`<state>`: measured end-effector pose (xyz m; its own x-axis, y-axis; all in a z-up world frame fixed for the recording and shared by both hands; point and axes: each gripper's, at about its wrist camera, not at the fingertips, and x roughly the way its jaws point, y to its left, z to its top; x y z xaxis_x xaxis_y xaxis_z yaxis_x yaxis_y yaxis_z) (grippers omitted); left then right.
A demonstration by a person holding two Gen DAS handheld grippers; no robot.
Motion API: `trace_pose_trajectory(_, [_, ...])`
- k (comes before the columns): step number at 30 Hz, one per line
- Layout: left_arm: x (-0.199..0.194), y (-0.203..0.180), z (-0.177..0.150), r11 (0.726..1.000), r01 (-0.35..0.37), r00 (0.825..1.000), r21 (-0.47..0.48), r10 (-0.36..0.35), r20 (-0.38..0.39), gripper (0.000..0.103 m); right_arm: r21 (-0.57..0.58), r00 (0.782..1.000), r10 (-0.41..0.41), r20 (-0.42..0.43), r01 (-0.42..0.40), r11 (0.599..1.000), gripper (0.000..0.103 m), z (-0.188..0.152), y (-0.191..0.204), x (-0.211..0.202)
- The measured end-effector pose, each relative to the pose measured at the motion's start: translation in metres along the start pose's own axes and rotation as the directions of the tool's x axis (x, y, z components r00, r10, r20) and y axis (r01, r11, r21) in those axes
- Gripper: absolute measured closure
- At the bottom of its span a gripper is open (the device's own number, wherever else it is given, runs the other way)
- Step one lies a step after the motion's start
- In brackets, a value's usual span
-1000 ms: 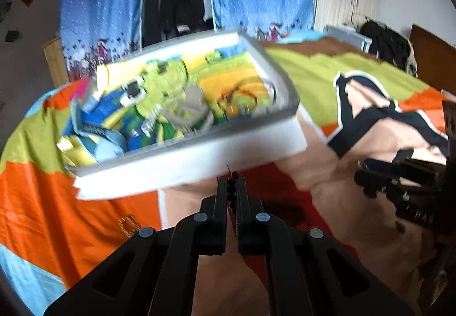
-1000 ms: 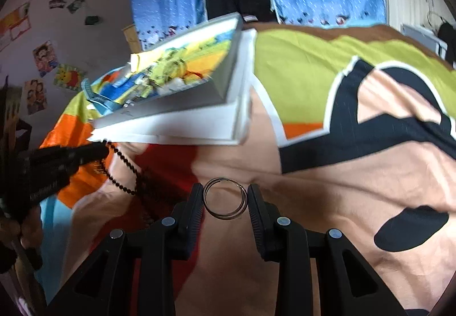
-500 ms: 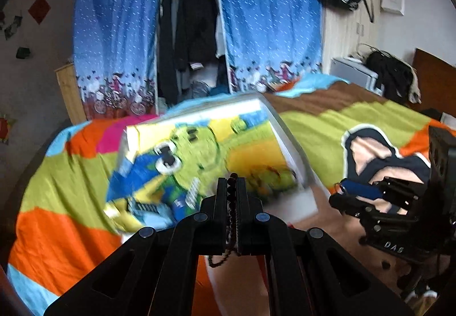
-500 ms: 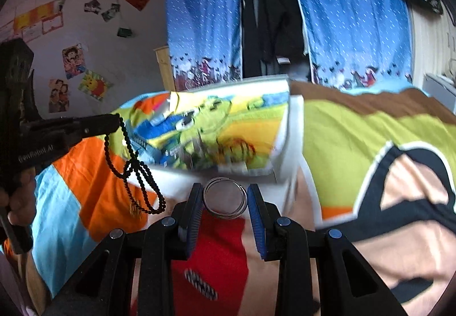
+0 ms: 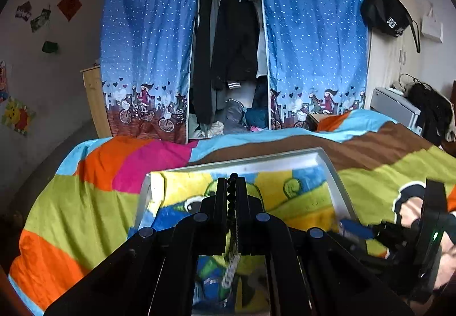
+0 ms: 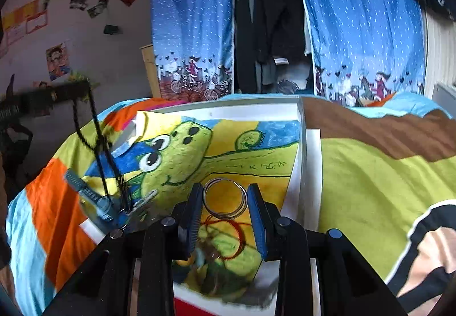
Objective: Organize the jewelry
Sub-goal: 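Carry the necklace with the left tool into the tray while the right tool drops the rings there, then move both tools back over the remaining jewelry on the duvet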
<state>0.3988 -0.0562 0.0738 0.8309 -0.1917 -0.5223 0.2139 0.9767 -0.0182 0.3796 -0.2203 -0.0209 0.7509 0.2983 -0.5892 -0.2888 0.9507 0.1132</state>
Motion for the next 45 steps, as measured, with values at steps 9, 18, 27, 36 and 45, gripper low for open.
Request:
trace_pose_trajectory(9, [0.049,0.010,-0.034,0.996,0.024,0.989,-0.080,-0.035,-0.143,0.100,-0.007,0.998,-0.018,-0.063,0.018,1.000,0.072,-0.010,-0.005,0.032])
trace_pose_trajectory(18, [0.053,0.014,-0.062,0.990,0.044,0.961,-0.138,-0.079,-0.264,0.099,-0.069,0.996,-0.060,-0.060,0.055,0.996,0.052,-0.015,0.001,0.024])
trace_pose_trajectory(27, [-0.003,0.017,-0.061,0.980,0.022,0.983,-0.198,-0.057,-0.175,0.044,-0.060,0.997,-0.078,0.028,0.080,0.995,0.023,-0.008,0.008,-0.029])
trace_pose_trajectory(36, [-0.095,0.009,-0.068,0.979,-0.021,0.999,-0.204,0.013,-0.040,0.006,-0.030,0.987,-0.090,0.134,0.095,0.995,0.004,-0.011,0.029,-0.106])
trace_pose_trajectory(45, [-0.197,0.009,-0.093,0.979,-0.041,0.995,-0.201,0.058,0.076,0.003,-0.026,0.965,-0.125,0.232,0.135,0.991,0.000,-0.031,0.072,-0.188])
